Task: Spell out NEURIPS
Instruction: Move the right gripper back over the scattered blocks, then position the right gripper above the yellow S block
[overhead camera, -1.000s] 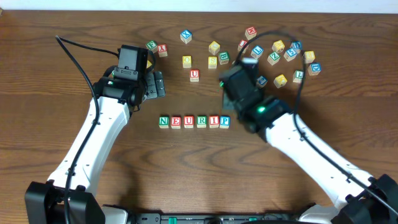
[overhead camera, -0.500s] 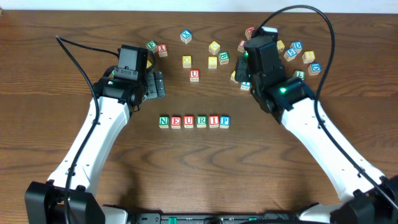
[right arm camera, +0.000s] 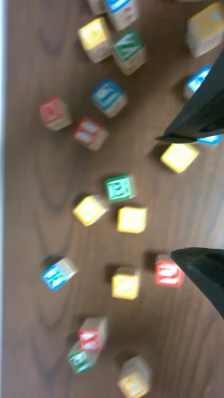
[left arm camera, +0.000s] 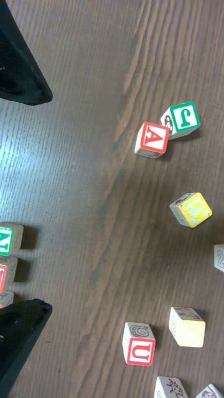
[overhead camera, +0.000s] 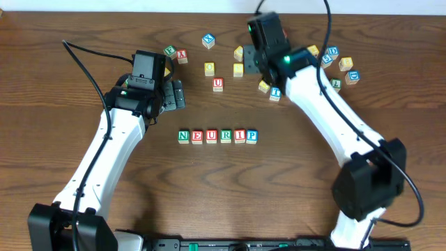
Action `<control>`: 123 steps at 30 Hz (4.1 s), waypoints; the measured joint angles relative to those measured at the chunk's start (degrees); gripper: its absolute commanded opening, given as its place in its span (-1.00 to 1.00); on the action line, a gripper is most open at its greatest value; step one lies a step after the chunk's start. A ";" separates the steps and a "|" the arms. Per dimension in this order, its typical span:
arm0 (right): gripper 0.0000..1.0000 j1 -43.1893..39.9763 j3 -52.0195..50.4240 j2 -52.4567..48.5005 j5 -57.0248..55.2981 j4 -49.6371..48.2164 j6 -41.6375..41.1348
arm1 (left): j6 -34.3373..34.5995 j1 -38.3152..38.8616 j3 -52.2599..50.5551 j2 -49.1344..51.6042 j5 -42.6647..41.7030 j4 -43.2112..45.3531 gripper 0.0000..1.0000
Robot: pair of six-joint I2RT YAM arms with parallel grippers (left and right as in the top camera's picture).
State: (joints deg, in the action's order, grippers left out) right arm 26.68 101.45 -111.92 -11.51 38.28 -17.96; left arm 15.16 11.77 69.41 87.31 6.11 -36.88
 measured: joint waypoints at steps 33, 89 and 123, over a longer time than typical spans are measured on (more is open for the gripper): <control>0.51 -1.27 12.83 -13.99 6.82 1.14 4.33 | 0.00 0.00 0.02 0.00 0.00 0.00 0.96; 0.40 3.41 13.03 -22.01 -0.09 -0.79 -4.48 | 0.00 0.00 0.02 0.00 0.00 0.00 0.96; 0.40 3.45 13.03 -26.21 -3.30 -1.22 -7.76 | 0.00 0.00 0.02 0.00 0.00 0.00 0.96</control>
State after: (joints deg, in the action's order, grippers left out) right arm 30.13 114.48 -138.12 -14.81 37.06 -25.71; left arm 15.16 11.77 69.43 87.31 6.11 -36.88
